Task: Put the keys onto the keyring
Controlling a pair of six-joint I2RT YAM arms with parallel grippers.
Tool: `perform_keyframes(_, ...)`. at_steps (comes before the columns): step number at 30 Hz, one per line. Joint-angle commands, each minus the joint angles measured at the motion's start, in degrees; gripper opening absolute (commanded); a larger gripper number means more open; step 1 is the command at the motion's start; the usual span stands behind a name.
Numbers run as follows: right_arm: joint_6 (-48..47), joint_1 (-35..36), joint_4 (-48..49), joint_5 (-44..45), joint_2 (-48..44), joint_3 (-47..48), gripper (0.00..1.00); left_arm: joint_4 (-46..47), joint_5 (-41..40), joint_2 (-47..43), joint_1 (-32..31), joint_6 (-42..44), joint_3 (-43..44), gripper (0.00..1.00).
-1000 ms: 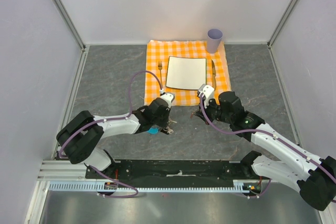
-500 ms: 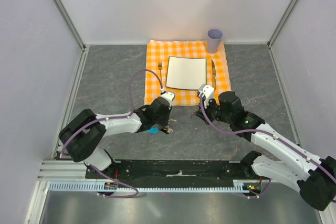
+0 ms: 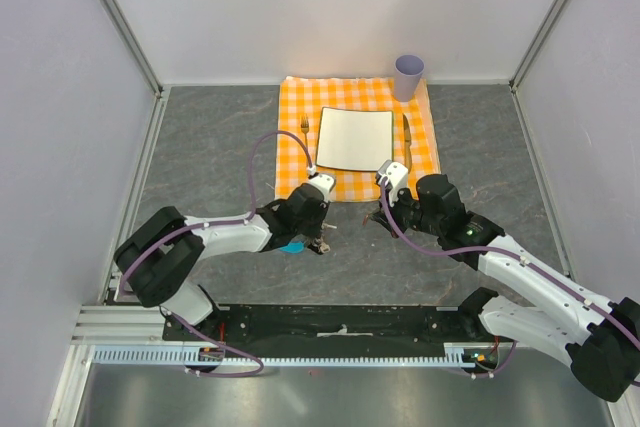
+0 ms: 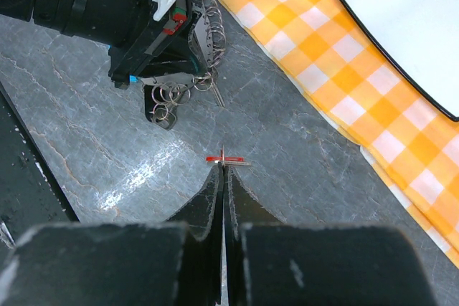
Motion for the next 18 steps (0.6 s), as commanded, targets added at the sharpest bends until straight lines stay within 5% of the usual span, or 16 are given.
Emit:
perform_keyframes(1,-0.18,0.28,1.91,-0.71,0.14,0.43,0.00,2.90,0.10,-1.16,-0.16,4.24,0.87,0.02)
perform_keyframes(15,-1.50,0.19,-0.64,-0.44,-2.75,2.44,0.00,16.62,15.83,-19.79,-0.16,19.52,-10.91,0.02)
perform_keyframes(18,-1.67,0.19,-1.78,-0.44,-3.19,3.33,0.00,15.93,12.95,-20.68,-0.16,18.84,-11.79,0.02)
